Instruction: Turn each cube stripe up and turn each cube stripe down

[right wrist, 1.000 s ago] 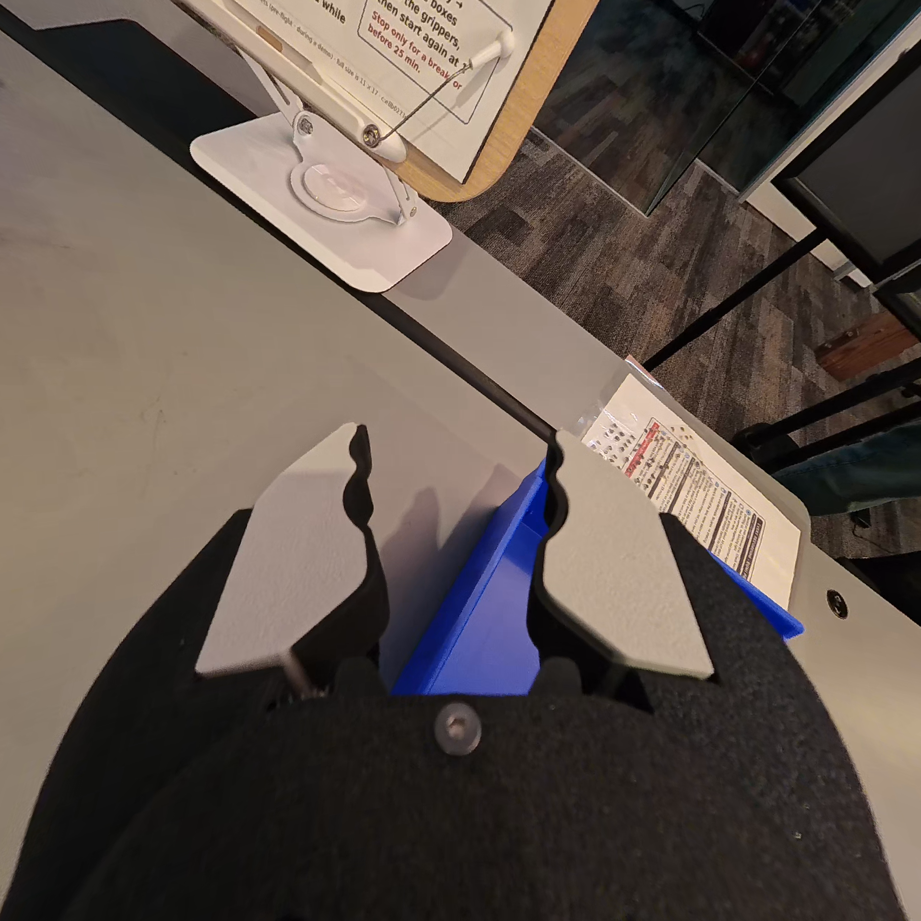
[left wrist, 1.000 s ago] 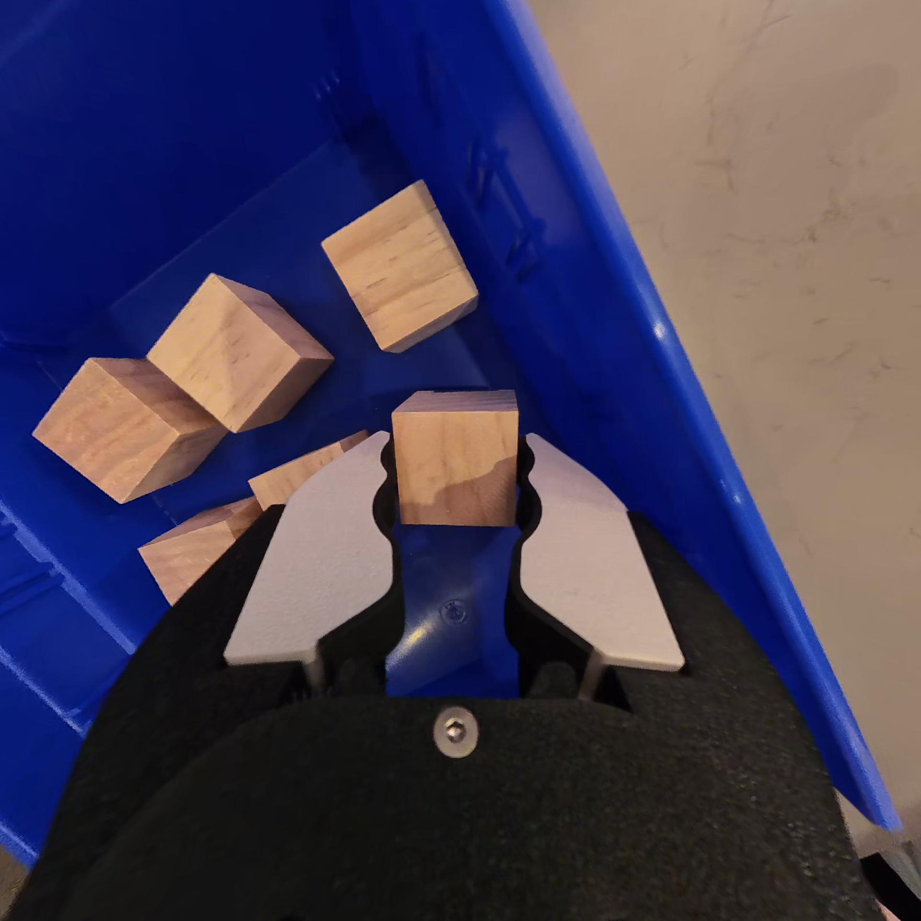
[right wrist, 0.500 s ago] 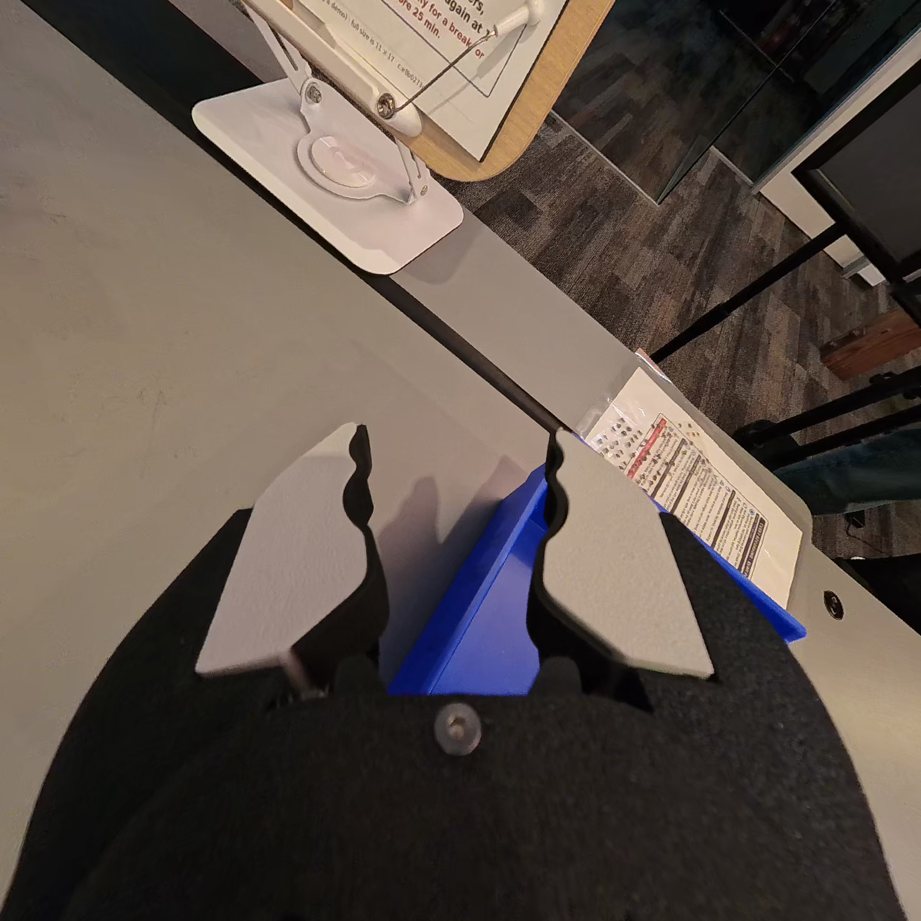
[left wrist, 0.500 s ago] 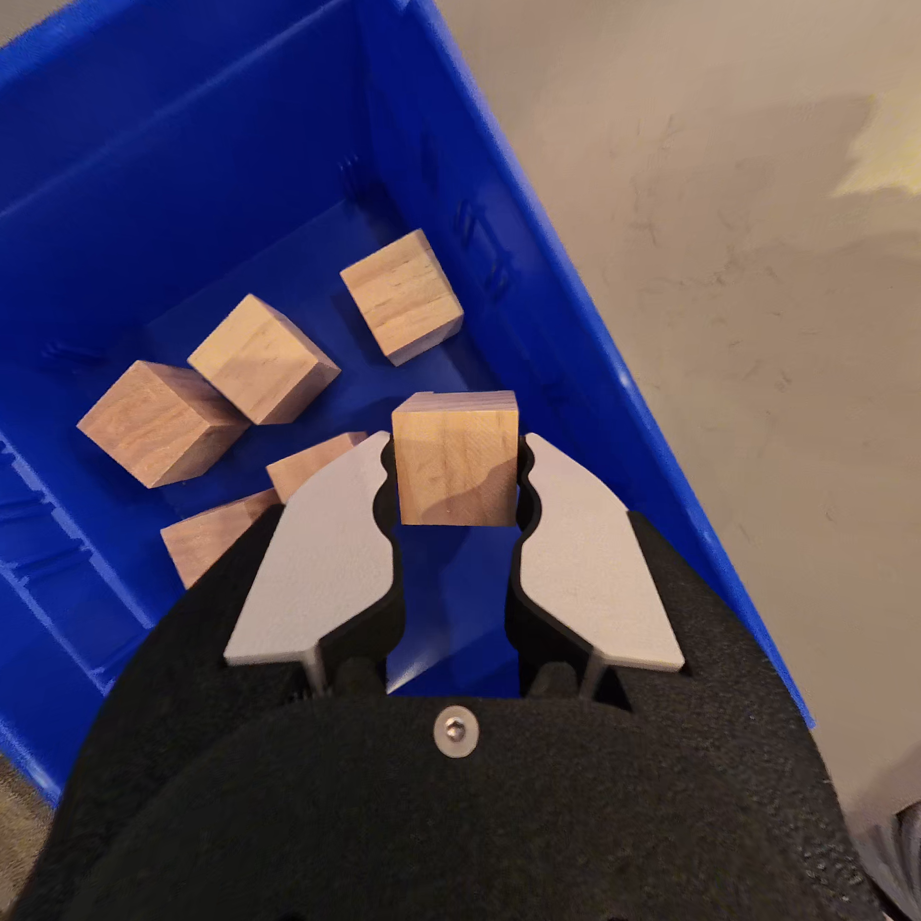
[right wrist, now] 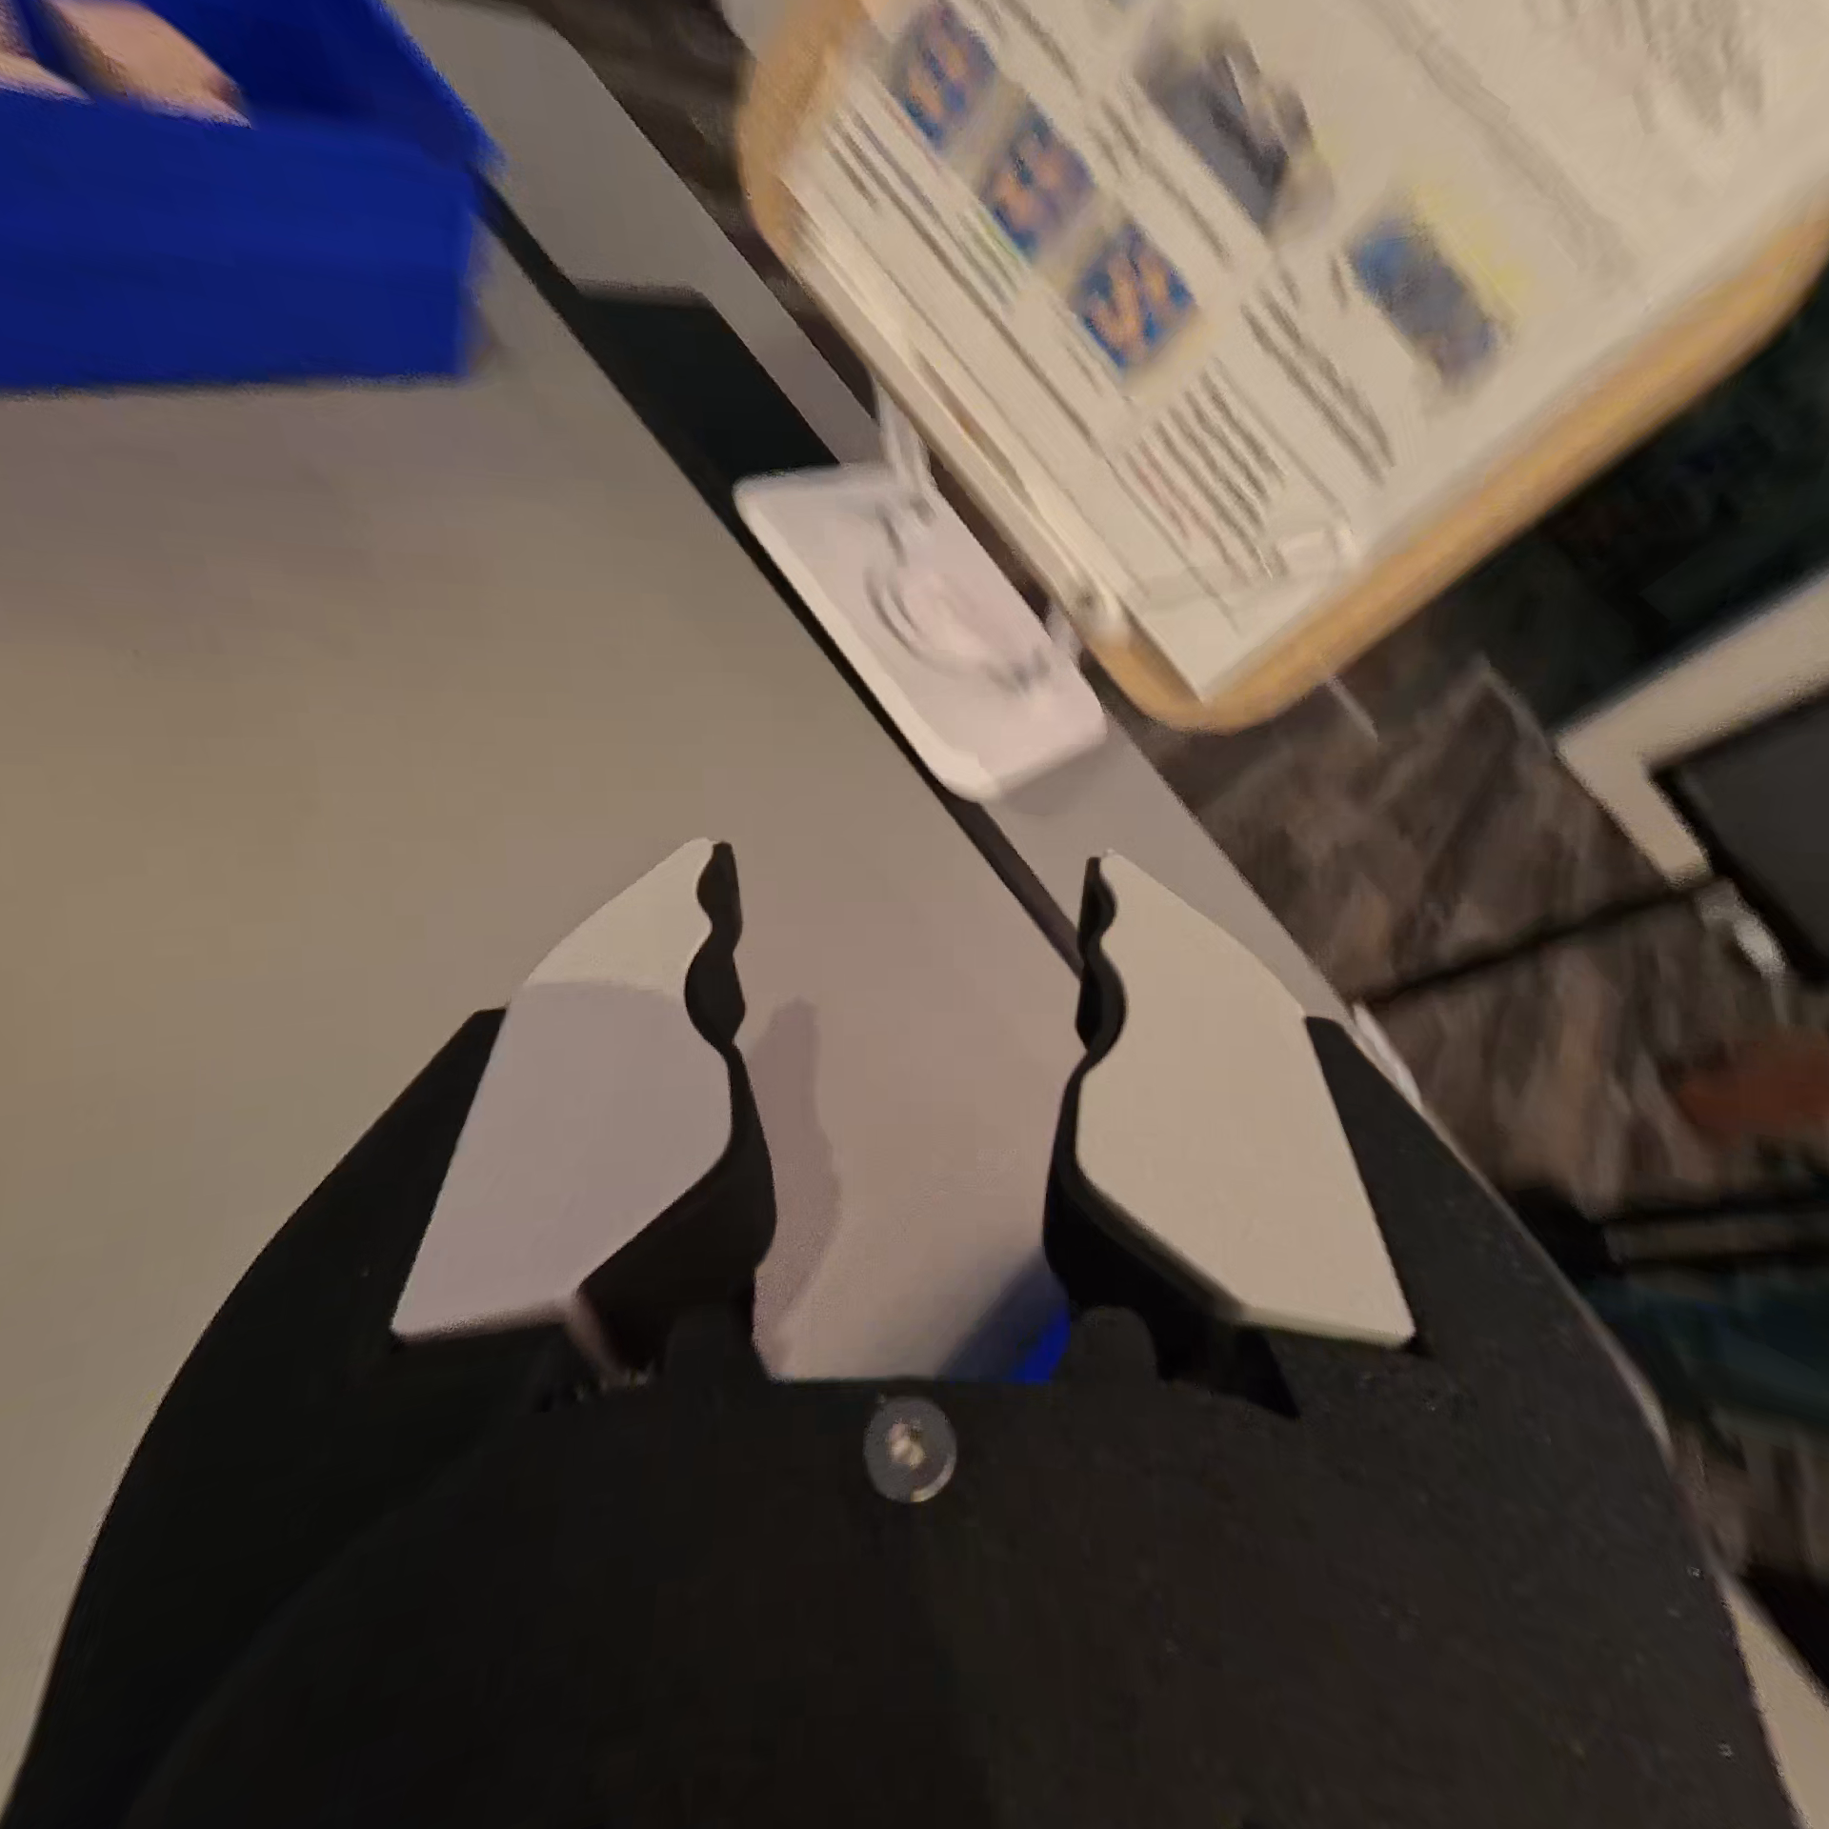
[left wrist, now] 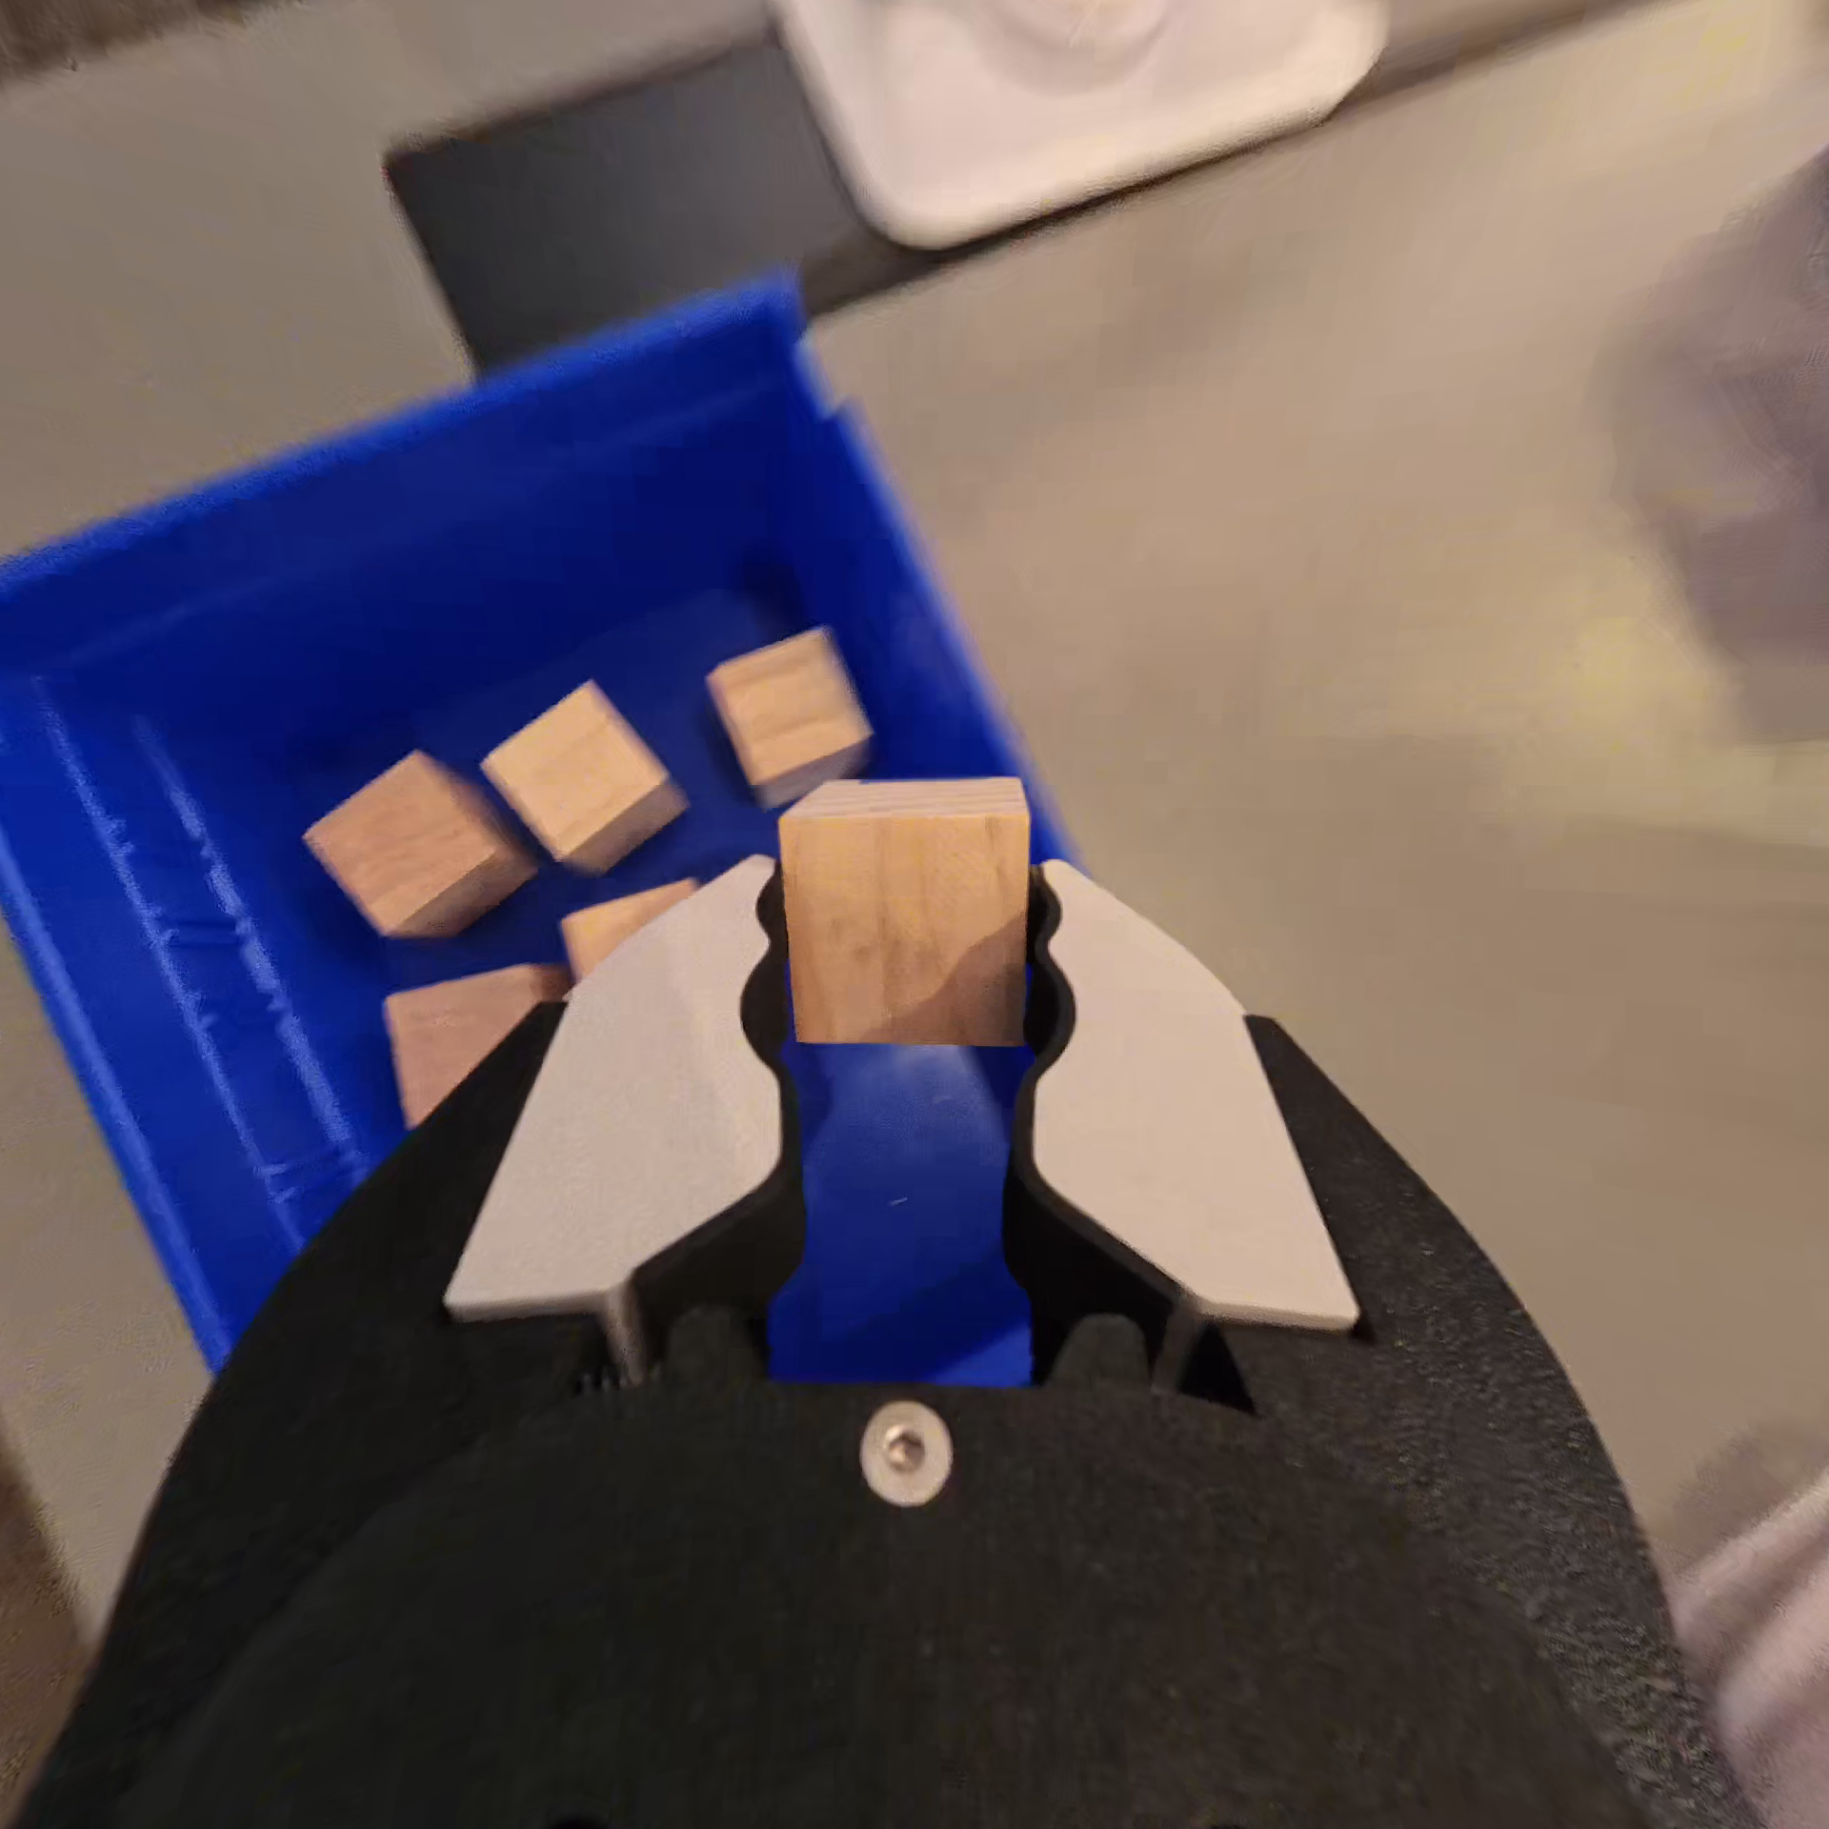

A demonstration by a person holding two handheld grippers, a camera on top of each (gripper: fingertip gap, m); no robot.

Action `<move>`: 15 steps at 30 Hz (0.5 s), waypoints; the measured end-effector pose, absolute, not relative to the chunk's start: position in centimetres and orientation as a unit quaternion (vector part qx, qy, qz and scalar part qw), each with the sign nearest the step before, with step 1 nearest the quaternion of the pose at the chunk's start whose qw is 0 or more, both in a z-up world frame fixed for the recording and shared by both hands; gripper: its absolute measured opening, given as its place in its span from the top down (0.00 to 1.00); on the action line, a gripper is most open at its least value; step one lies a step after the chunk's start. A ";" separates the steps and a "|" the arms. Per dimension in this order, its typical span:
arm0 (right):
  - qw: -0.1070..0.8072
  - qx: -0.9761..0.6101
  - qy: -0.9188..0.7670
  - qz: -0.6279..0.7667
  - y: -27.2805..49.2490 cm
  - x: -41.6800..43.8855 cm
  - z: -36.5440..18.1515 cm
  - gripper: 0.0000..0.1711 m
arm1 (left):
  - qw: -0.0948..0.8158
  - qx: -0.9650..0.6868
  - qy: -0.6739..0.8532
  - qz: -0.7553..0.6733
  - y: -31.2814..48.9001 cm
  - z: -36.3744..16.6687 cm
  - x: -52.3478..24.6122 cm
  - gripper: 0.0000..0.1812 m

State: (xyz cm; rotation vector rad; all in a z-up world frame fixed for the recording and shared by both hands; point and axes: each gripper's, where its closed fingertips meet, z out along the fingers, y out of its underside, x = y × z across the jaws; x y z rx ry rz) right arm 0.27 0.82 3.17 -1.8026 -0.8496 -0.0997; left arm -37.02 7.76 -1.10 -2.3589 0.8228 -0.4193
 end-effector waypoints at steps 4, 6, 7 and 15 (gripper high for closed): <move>0.605 -0.627 -0.487 0.051 -3.8 -10.7 5.2 0.64 | 0.355 -0.770 0.387 -0.362 1.3 6.6 -29.7 0.75; 0.628 -0.586 -0.508 0.056 -5.5 -14.0 5.6 0.65 | 0.320 -0.708 0.423 -0.466 -2.3 8.5 -25.6 0.75; 0.639 -0.572 -0.512 0.052 -6.0 -15.0 5.9 0.65 | 0.292 -0.685 0.437 -0.504 -3.8 8.8 -23.8 0.75; 0.705 -0.515 -0.486 0.044 -7.4 -16.6 7.7 0.63 | 0.191 -0.611 0.418 -0.645 -7.2 9.2 -17.2 0.75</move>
